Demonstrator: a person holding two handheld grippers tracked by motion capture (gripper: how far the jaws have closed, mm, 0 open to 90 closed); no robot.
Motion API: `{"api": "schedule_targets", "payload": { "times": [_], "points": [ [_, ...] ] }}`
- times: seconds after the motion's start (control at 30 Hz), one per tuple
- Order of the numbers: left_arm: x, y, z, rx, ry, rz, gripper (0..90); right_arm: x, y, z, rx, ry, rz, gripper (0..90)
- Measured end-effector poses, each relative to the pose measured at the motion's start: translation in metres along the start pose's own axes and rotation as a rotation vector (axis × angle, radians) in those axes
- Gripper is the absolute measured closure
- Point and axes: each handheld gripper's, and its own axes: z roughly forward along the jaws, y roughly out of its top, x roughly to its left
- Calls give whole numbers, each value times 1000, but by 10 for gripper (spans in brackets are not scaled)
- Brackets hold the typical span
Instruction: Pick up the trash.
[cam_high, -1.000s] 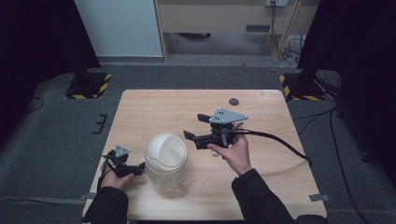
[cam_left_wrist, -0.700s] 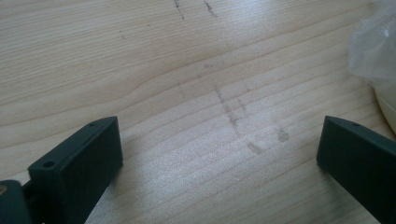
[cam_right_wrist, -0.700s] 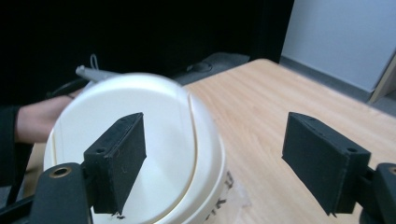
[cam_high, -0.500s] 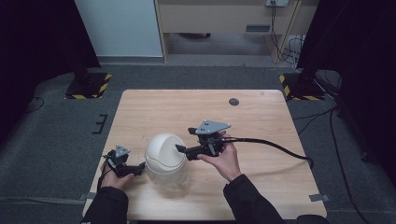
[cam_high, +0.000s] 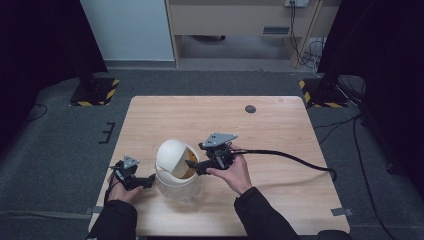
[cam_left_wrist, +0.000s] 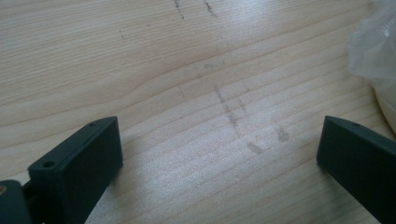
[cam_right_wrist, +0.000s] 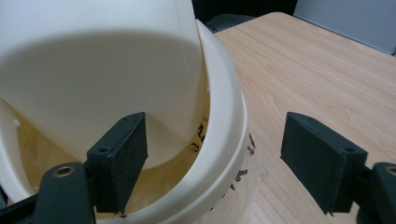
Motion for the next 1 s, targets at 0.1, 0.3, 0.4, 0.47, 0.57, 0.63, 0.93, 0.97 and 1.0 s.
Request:
{"api": "schedule_targets", "payload": {
  "times": [0.1,0.3,0.4,0.47,0.57,0.63,0.93,0.97,1.0],
  "points": [
    [0,0,0,0,0,0,0,-1,-1,4,12,2,8,231],
    [0,0,0,0,-1,0,0,-1,-3,8,27,-4,14,239],
    [0,0,0,0,-1,1,0,-3,2,0,7,-15,3,252],
    [0,0,0,0,-1,1,0,-3,4,-2,4,-15,3,251],
    [0,0,0,0,-1,1,0,-5,11,-17,-18,-29,-13,247],
    [0,0,0,0,0,1,0,-6,15,-25,-27,-39,-25,244],
    [0,0,0,0,-1,1,0,-26,19,-66,-53,-113,-21,236],
    [0,0,0,0,-1,1,0,-31,18,-70,-59,-126,-13,233],
    [0,0,0,0,0,1,0,-37,14,-76,-59,-149,2,232]
  ]
}}
